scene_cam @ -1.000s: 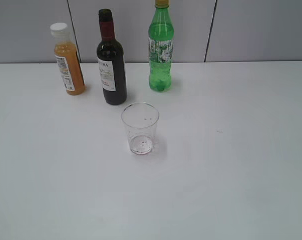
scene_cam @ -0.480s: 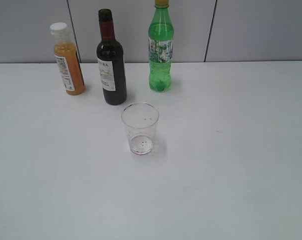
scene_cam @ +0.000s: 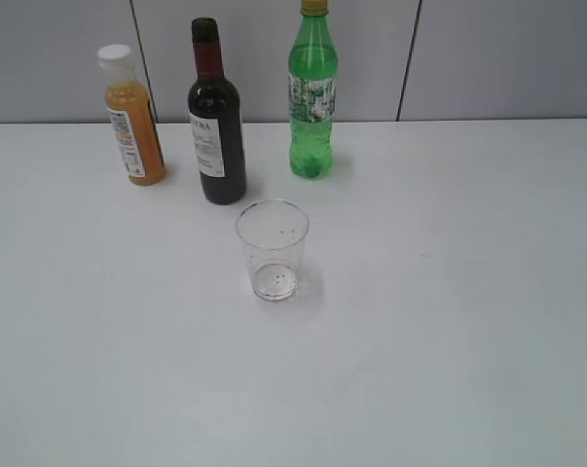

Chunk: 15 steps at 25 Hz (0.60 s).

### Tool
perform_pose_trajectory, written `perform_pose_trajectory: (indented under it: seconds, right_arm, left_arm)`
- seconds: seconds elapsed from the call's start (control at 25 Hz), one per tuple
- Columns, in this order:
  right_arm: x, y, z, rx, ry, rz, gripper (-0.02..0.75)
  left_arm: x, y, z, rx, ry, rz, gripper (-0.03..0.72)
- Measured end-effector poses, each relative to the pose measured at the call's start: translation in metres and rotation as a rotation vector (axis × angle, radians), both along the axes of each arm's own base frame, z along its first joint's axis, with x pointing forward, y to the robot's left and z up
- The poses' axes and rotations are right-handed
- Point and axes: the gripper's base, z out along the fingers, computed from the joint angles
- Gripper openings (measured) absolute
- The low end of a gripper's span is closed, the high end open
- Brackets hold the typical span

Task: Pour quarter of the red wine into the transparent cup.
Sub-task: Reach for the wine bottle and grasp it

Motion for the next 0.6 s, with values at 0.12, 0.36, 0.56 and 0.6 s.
perform_pose_trajectory:
  seconds: [0.12,0.36,0.56,0.6]
  right_arm:
    - [0.0,0.0001,0.0,0.0,0.0,0.001,0.585]
    - [0.0,0.0001,0.0,0.0,0.0,0.001,0.585]
    - [0.0,0.0001,0.0,0.0,0.0,0.001,0.585]
    - [0.0,0.0001,0.0,0.0,0.0,0.001,0.585]
  left_arm:
    - [-0.0001,-0.0003,0.0001,-0.003,0.0,-0.002,0.235]
    - [-0.0001,-0.0003,0.0001,-0.004,0.0,-0.002,0.468]
    - [-0.0001,-0.0003,0.0001,-0.004,0.0,-0.002,0.668]
    - [-0.0001,-0.0003,0.0001,-0.004,0.0,-0.002,0.675]
